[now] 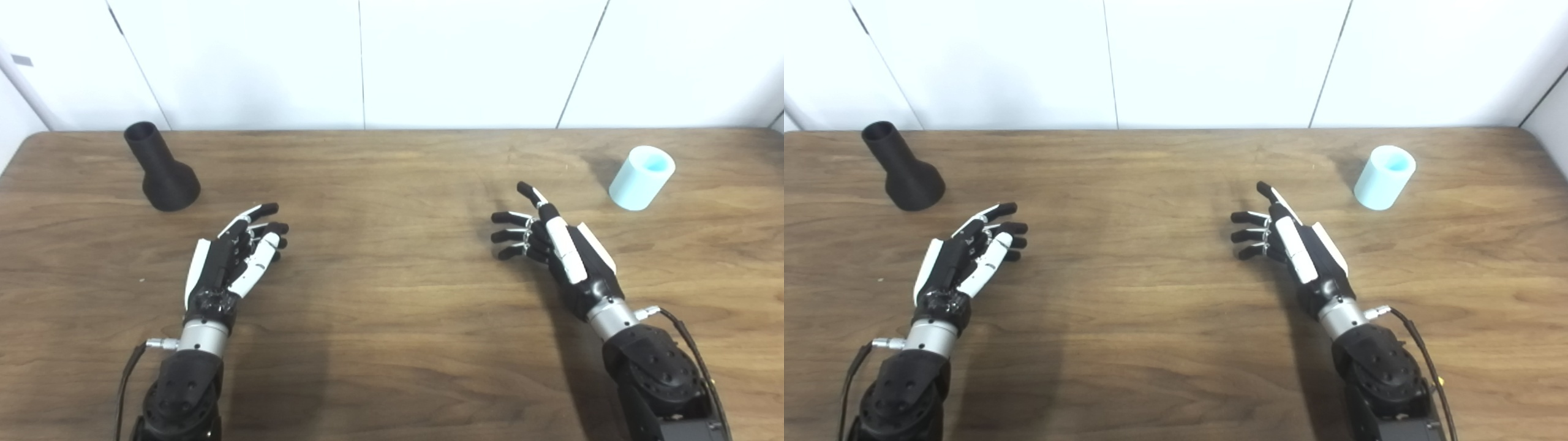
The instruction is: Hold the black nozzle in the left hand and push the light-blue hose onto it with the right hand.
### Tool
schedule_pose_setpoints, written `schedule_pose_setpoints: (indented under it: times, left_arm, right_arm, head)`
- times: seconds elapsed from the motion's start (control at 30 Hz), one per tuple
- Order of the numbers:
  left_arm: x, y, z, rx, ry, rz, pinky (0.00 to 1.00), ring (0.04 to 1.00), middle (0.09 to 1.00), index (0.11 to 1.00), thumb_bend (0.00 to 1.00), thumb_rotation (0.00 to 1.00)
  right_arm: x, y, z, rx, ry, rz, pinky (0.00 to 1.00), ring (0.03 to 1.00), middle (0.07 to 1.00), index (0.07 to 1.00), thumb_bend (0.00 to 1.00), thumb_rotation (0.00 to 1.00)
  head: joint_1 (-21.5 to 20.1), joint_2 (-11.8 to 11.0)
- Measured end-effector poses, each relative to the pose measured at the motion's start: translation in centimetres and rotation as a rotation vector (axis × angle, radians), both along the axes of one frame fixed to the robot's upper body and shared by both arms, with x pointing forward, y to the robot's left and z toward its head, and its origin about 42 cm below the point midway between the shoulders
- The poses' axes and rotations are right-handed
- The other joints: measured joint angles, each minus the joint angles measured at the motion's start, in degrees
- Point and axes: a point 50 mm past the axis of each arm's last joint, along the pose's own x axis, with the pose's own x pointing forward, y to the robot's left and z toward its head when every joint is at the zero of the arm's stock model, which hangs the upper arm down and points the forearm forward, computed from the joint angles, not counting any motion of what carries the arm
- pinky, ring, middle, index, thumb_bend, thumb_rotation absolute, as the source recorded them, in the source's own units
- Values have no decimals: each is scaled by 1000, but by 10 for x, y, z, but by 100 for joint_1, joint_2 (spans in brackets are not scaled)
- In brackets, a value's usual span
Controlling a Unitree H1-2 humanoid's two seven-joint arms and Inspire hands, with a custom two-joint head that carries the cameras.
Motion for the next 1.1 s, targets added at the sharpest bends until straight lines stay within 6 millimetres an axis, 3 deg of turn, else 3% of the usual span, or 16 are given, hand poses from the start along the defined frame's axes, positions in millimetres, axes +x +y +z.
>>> schedule_pose_setpoints:
  times: [0.67, 1.1]
  left_arm:
    - [0, -1, 0, -21, 4, -17, 587, 651, 711, 811, 318, 426]
    - [-1, -4, -2, -36, 6, -15, 587, 655, 712, 809, 319, 427]
  right_arm:
    - [0, 1, 0, -3, 9, 7, 535, 653, 760, 965, 570, 1000]
    - [-3, 1, 1, -7, 5, 10, 523, 649, 759, 961, 567, 1000]
  head:
    - [18, 17]
    - [149, -158]
